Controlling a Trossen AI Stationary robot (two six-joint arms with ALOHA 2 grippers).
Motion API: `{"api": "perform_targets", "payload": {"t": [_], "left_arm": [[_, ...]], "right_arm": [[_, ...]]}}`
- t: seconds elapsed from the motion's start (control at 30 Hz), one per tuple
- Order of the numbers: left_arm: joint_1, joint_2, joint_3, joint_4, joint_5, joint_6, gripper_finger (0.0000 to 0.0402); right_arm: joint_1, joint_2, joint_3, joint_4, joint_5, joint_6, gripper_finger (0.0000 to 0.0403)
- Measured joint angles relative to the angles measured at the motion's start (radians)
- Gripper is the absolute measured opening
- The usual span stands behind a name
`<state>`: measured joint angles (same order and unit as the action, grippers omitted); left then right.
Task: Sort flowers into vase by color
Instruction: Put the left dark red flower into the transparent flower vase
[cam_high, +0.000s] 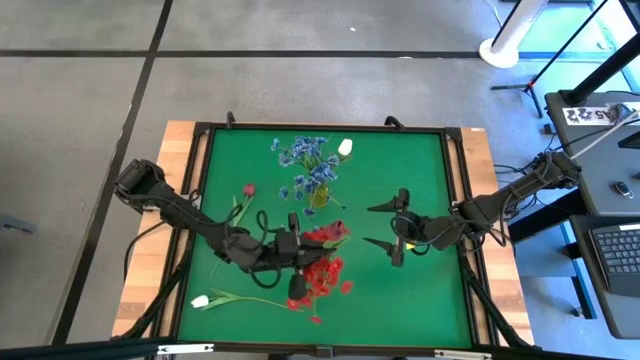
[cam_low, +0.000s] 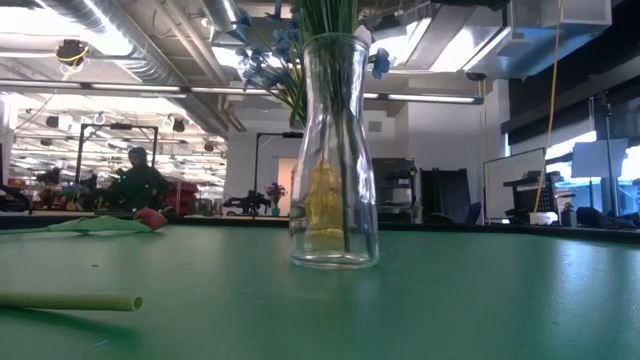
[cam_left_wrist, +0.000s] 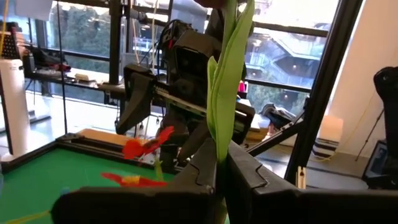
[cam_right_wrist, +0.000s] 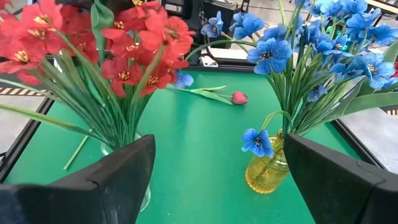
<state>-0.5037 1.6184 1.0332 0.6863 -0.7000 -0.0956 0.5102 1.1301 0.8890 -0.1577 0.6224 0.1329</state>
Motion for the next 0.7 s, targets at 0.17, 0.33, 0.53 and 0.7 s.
{"api": "perform_targets", "payload": {"t": [0.17,0.33,0.53,0.7], "left_arm": [[0.000,-0.011,0.000,0.030,-0.016,0.022,0.0007],[-0.014,-0.052,0.000,0.118,-0.009,0.075,0.0008],[-0.045,-0.107,0.000,0.168,0.007,0.098,0.0008],[-0.057,-0.109,0.000,0.187,0.038,0.052,0.0008]], "right_arm": [[0.000,0.000,0.000,0.007,0.013,0.001,0.0353],[0.000,0.000,0.000,0.007,0.013,0.006,0.0353],[0.000,0.000,0.000,0.006,0.013,0.013,0.0353],[0.000,0.000,0.000,0.006,0.022,0.013,0.0353]]}}
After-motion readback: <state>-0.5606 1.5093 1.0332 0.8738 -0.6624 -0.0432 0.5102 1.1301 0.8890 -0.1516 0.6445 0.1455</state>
